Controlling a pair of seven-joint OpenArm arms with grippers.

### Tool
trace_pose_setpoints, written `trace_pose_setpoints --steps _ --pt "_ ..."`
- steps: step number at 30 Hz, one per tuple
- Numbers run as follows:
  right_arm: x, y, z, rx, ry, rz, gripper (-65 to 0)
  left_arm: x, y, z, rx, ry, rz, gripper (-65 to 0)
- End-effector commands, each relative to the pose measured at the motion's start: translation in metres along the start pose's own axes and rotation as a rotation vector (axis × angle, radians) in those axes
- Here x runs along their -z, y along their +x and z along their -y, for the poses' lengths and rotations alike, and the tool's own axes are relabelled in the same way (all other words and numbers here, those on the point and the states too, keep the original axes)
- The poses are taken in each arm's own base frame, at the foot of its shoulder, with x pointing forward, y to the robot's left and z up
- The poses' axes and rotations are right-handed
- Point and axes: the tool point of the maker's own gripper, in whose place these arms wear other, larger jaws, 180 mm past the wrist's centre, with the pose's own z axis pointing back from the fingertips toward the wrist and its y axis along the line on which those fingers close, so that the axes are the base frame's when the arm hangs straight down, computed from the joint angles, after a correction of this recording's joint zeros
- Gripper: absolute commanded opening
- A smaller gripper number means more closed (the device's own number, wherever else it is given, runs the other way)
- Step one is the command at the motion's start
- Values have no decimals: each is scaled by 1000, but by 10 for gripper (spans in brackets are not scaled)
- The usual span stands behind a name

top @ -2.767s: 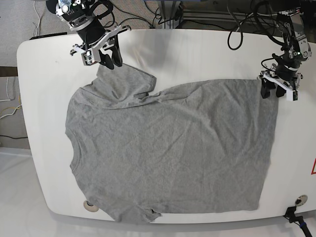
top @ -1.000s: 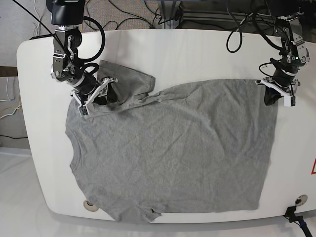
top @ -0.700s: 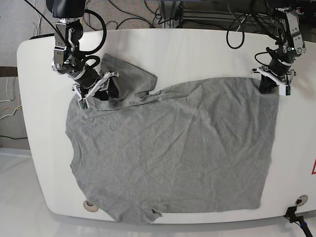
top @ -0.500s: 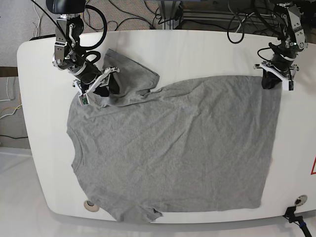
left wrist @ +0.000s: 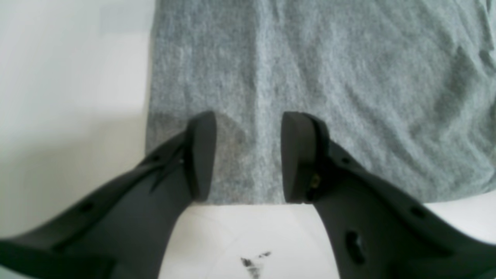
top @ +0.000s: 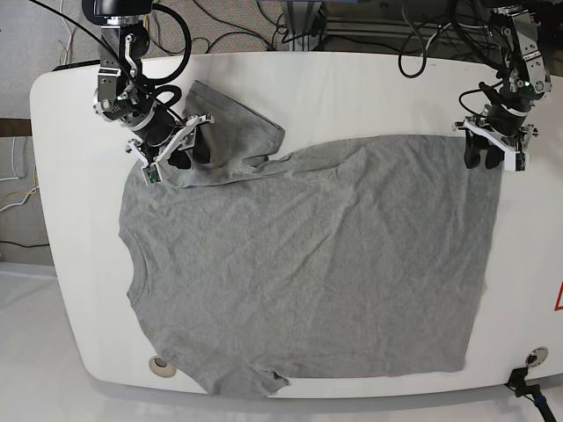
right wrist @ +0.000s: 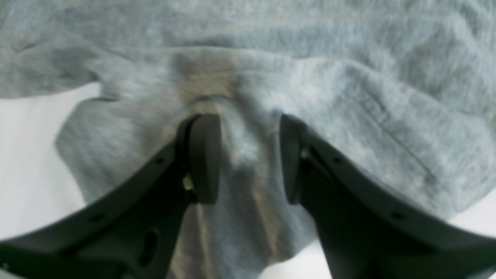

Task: Fold the T-shirt properly
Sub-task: 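Close both grippers on the shirt edge near the collar and sleeve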

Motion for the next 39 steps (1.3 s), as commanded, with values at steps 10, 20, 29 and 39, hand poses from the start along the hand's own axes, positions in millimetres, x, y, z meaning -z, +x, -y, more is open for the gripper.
trace_pose_setpoints --steps 10,20,29,39 --pt "-5 20 1 -26 5 58 -404 -21 43 -28 22 70 121 -377" --pt "-4 20 1 -24 5 57 -404 -45 22 -54 -20 90 87 -280" --pt "-4 20 0 -21 7 58 -404 -42 -7 -73 -106 118 22 -279" --pt "-4 20 0 -21 7 58 -404 -25 -26 -50 -171 71 0 -280"
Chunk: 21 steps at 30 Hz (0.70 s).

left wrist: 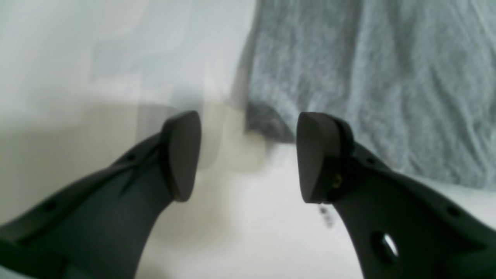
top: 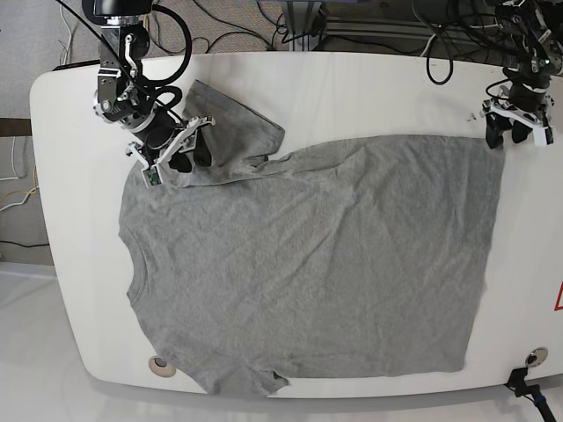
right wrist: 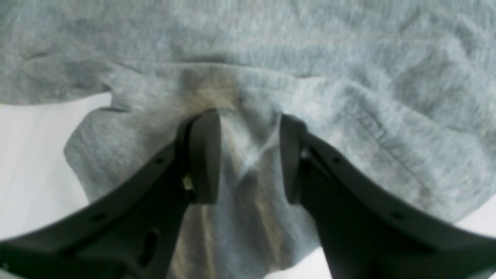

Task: Fold the T-shirt properly
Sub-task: 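Close both grippers on the shirt edge near the collar and sleeve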

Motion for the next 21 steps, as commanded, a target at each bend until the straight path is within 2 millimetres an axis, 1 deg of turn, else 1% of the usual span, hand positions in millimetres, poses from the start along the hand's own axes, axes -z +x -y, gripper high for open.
trace_pose_setpoints --steps 1,8,13,14,16,19,20,21 --pt "-3 14 1 -14 5 44 -404 3 2 8 17 -28 0 -280" --pt "-3 14 1 -14 6 42 -404 11 -6 26 29 -73 -26 -283" --pt "-3 14 0 -16 9 42 -404 17 -4 37 7 -89 -11 -281" --pt "-3 14 0 -16 9 42 -404 17 -4 37 6 -90 -10 -283" --pt "-3 14 0 -16 9 42 -404 23 6 40 5 -96 12 -283" --pt "-3 14 0 -16 9 42 -404 31 1 38 -30 -96 1 -284" --pt "-3 14 0 -16 9 42 -404 34 4 38 -38 -96 8 -284" --pt "-3 14 0 -16 9 42 -404 37 4 38 -46 -97 6 -286"
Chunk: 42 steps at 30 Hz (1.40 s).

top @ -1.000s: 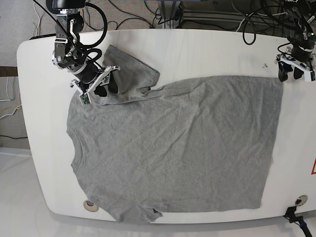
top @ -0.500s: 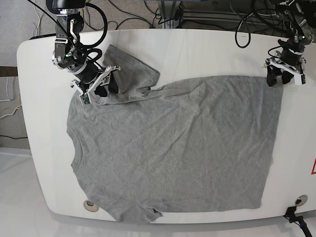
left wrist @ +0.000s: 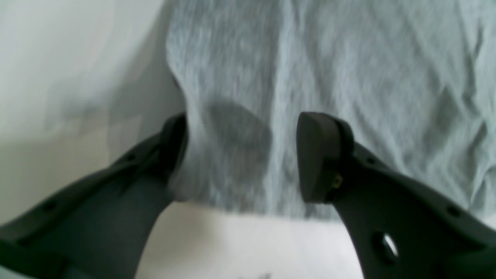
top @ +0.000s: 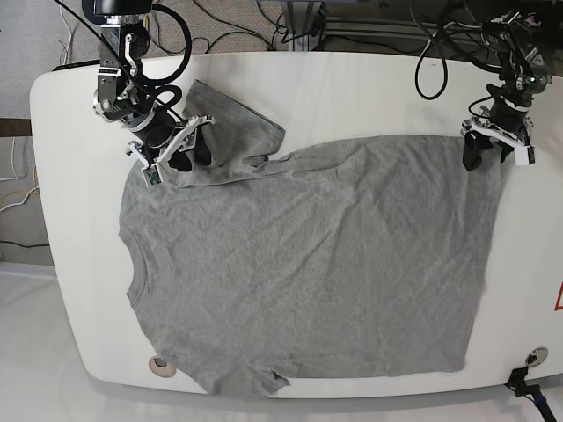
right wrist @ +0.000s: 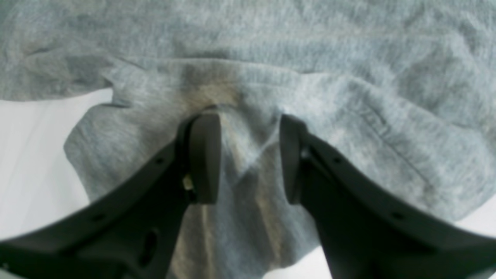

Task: Fold the T-shirt properly
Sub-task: 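Close both grippers on the shirt edge near the collar and sleeve, then pull the gripped shirt edge taut, spreading it between both grippers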

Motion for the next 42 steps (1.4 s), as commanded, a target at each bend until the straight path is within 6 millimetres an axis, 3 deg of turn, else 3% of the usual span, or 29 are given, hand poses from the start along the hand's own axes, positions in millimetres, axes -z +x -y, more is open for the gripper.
trace_pose_setpoints --steps 1,7,9,12,13,20,25,28,35,42 --pt "-3 12 1 -10 4 39 -404 1 -9 -6 3 17 -49 -286" --pt "-4 7 0 -6 5 31 -404 2 -9 -5 3 13 -51 -296" --pt "-4 7 0 -4 6 32 -407 2 -9 -5 2 13 -51 -396" --pt "-4 7 0 -3 6 33 -409 2 -9 -5 2 13 -51 -623" --pt "-4 7 0 -3 6 33 -409 2 -10 -5 3 13 -52 -650" --pt "-7 13 0 -6 3 48 -410 2 -10 -6 5 15 -56 -650" --pt "-40 48 12 -10 -85 182 -404 1 -11 -6 5 15 -58 -650" --pt "-61 43 22 1 -140 193 -404 1 -11 -6 5 15 -58 -650" --pt "-86 -18 27 146 -215 120 -404 1 -10 -7 8 17 -57 -650" --pt "-86 -50 -3 218 -165 83 -404 1 -10 -7 8 17 -57 -650"
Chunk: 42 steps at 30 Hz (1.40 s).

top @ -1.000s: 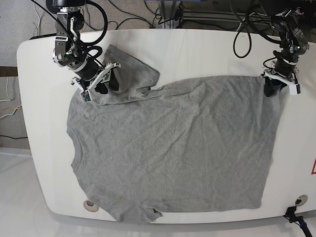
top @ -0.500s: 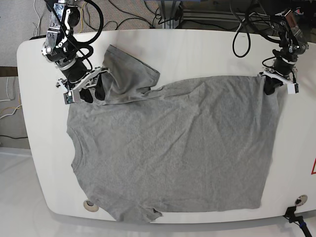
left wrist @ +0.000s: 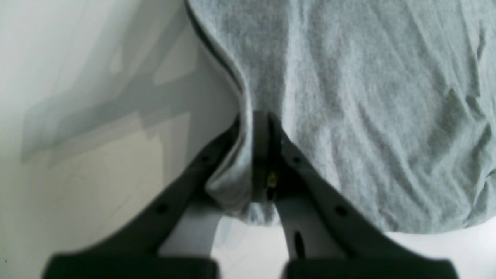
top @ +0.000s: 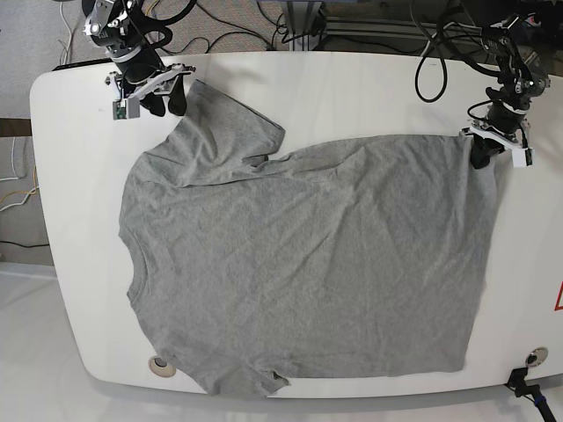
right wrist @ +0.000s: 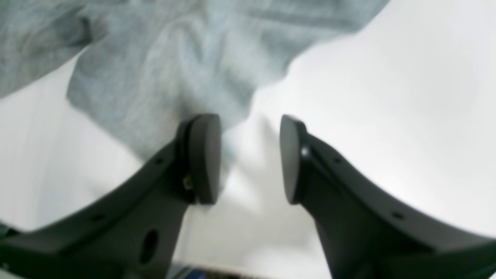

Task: Fold the T-shirt properly
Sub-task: 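Pull the gripped shirt edge taut, spreading it between both grippers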

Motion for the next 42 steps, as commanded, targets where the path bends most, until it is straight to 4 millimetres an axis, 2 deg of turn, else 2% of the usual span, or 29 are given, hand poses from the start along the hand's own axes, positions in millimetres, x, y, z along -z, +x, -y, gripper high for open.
trace_pose_setpoints --steps 1,5,15,18,22,27,29,33,40,42 --pt "-2 10 -10 -7 35 45 -404 -1 0 -5 23 14 -22 -650" --pt "-3 -2 -19 20 53 31 -404 -1 0 -5 23 14 -22 -650" --pt "9 -26 -15 77 61 -27 -404 -2 -1 -5 23 15 -27 -650" --pt "17 -36 -26 82 99 -57 -404 -2 -2 -5 22 16 -28 -650" --pt "24 -31 -36 70 128 -52 -404 -2 -2 -5 22 16 -28 -650" --pt "30 -22 -39 61 138 -32 -411 -3 -2 -6 24 16 -28 -650" --pt "30 -20 -39 60 139 -28 -440 -3 -2 -6 24 16 -28 -650" --pt "31 -19 -38 61 134 -25 -650 -3 -6 -11 74 41 -63 -650" --pt "28 -19 -38 55 132 -24 -650 -5 -8 -13 94 49 -75 -650" --pt "21 -15 -40 35 131 -13 -650 -10 -17 -16 95 56 -94 -650"
